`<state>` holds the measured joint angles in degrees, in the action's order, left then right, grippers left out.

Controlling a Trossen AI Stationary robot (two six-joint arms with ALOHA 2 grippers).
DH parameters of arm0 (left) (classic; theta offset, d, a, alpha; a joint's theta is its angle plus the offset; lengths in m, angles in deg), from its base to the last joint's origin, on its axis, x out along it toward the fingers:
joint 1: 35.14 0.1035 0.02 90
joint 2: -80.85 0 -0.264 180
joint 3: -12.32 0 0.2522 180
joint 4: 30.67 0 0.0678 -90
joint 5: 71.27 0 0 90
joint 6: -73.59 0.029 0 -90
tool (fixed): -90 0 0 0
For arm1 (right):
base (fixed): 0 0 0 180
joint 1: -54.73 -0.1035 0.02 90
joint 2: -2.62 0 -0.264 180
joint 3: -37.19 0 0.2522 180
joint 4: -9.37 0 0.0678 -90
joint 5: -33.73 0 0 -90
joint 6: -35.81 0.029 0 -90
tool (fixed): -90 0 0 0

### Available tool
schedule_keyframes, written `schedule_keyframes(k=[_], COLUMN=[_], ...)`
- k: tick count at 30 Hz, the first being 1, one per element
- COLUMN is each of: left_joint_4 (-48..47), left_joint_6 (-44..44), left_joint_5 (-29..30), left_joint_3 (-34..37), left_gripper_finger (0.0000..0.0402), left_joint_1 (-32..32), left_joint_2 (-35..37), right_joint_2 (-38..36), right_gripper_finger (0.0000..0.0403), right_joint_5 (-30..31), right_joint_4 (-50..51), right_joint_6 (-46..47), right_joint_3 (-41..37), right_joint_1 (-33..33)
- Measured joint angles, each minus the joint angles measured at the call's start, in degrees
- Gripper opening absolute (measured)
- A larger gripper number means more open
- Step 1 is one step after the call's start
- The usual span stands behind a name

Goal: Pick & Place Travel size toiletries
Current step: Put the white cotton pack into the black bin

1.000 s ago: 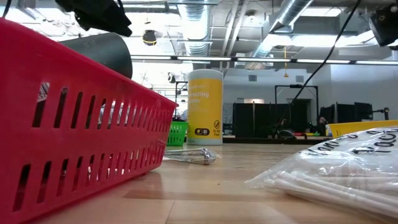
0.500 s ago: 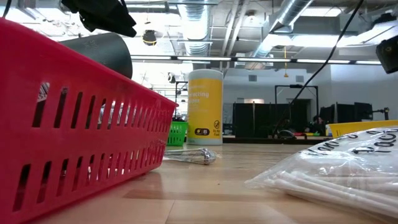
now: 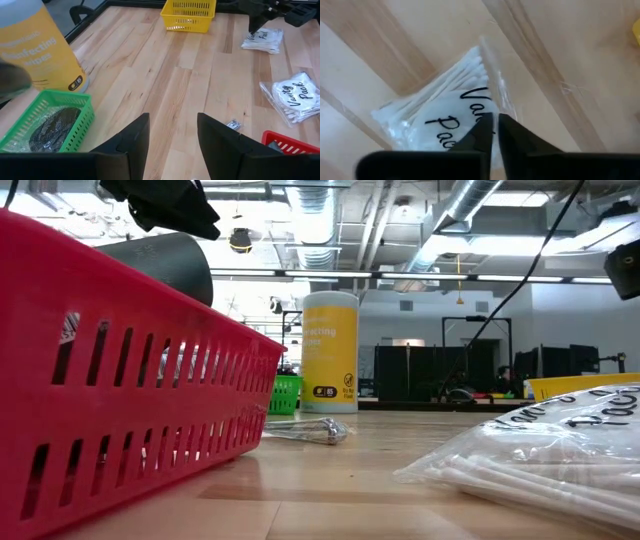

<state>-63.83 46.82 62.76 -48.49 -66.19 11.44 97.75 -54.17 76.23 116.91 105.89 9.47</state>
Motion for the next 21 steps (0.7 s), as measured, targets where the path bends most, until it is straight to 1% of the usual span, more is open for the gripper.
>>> schedule_keyframes(k=[3, 6, 13, 21], left_joint_4=[0.0, 0.0, 0.3, 0.4], left_joint_6=[0.0, 0.0, 0.0, 0.0], left_joint_5=[0.0, 0.0, 0.0, 0.0], left_joint_3=[0.0, 0.0, 0.0, 0.0], left_gripper_finger=[0.0154, 0.0154, 0.0154, 0.0154], left_joint_1=[0.0, 0.0, 0.0, 0.0], left_joint_2=[0.0, 0.0, 0.0, 0.0], right_joint_2=[0.0, 0.0, 0.0, 0.0], right_gripper_finger=[0.001, 0.0002, 0.0001, 0.0], right_joint_5=[-1.1, -1.2, -1.2, 1.1], right_joint_4=[0.0, 0.0, 0.2, 8.3], right_joint_6=[-0.5, -0.7, -1.6, -4.6], right_joint_3=[0.0, 0.0, 1.3, 7.1], right_joint_1=[0.0, 0.0, 0.8, 2.4])
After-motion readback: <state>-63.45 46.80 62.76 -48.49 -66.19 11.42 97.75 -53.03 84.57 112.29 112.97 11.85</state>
